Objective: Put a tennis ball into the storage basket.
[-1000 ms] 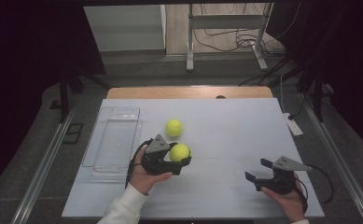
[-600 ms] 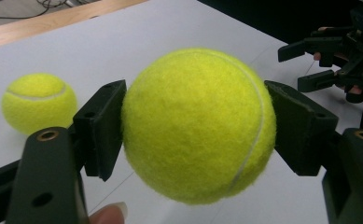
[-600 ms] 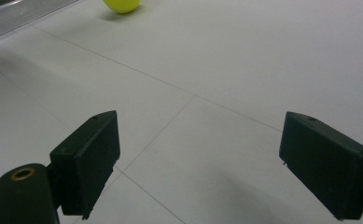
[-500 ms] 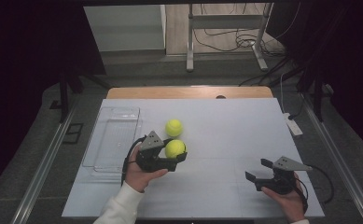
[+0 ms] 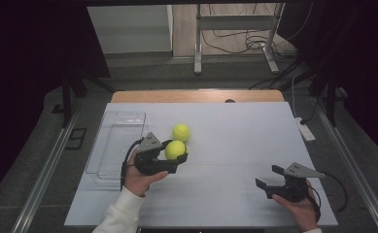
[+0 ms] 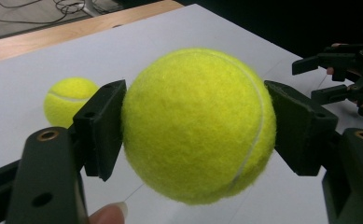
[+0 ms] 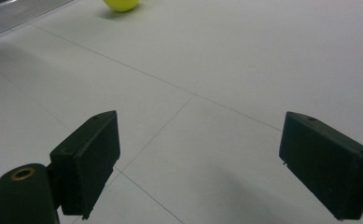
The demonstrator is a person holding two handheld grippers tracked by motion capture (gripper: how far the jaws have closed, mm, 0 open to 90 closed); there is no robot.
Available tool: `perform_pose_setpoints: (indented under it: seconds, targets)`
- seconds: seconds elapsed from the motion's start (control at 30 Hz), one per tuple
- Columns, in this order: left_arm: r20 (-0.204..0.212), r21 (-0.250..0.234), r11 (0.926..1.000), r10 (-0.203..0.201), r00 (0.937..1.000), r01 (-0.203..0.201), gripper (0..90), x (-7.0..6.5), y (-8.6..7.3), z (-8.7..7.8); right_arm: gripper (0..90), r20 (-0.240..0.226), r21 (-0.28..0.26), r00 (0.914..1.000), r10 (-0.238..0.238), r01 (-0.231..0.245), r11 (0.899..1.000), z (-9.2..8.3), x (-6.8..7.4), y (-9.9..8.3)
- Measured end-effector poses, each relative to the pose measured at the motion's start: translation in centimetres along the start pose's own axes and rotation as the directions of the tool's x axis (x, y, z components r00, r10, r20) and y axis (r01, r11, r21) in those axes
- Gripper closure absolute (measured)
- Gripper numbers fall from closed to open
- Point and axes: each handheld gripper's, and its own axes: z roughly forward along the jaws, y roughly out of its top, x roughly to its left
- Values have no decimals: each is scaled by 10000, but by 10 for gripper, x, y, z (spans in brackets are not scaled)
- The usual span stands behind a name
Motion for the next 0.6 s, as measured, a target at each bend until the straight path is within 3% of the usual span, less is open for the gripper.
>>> perform_pose_setpoints:
  seconds: [0.6]
  targets:
    - [-388, -160, 9997, -195, 9991, 189, 268, 13, -1, -10, 129, 19, 46, 10000, -84, 83, 10000, 0, 0, 0]
